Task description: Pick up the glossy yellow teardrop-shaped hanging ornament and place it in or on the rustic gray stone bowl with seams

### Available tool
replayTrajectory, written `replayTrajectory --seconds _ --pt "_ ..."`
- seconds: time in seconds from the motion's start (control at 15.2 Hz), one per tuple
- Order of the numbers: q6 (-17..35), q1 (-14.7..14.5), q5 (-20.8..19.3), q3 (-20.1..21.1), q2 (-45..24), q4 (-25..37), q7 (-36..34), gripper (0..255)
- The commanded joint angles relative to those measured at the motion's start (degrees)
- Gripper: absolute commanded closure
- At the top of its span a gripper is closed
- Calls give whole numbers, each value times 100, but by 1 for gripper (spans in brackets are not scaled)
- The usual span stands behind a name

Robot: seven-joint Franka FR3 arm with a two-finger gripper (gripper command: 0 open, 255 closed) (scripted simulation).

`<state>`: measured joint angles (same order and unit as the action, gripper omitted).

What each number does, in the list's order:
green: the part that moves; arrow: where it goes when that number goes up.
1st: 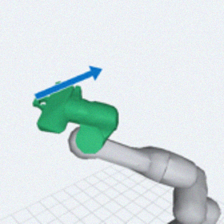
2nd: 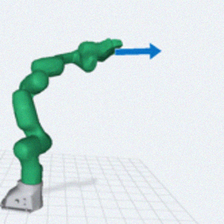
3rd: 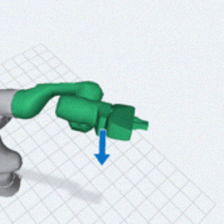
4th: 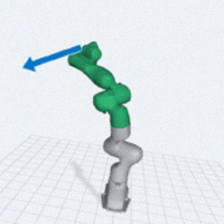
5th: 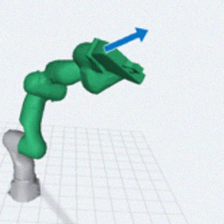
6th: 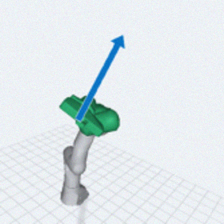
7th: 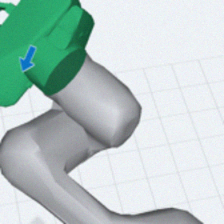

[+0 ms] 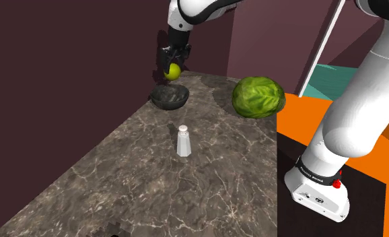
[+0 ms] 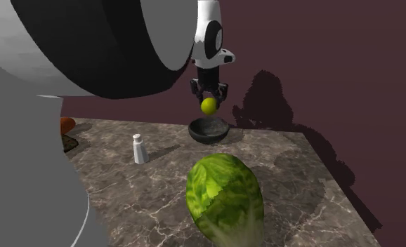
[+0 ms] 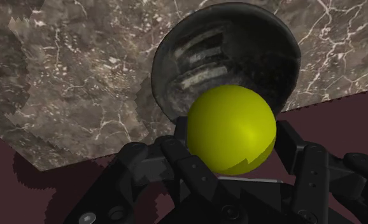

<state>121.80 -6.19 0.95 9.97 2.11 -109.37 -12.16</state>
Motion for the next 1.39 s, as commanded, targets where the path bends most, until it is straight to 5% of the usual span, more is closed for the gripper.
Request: replayTrajectory --seconds 0.0,0.73,1.25,1.32 --pt "32 -45 -82 56 -283 251 -139 255" --pt "851 -53 -124 57 -456 -398 -165 255" --pt "851 -53 -124 57 -456 -398 -165 255" --pt "851 -53 -124 57 -456 -398 -165 0"
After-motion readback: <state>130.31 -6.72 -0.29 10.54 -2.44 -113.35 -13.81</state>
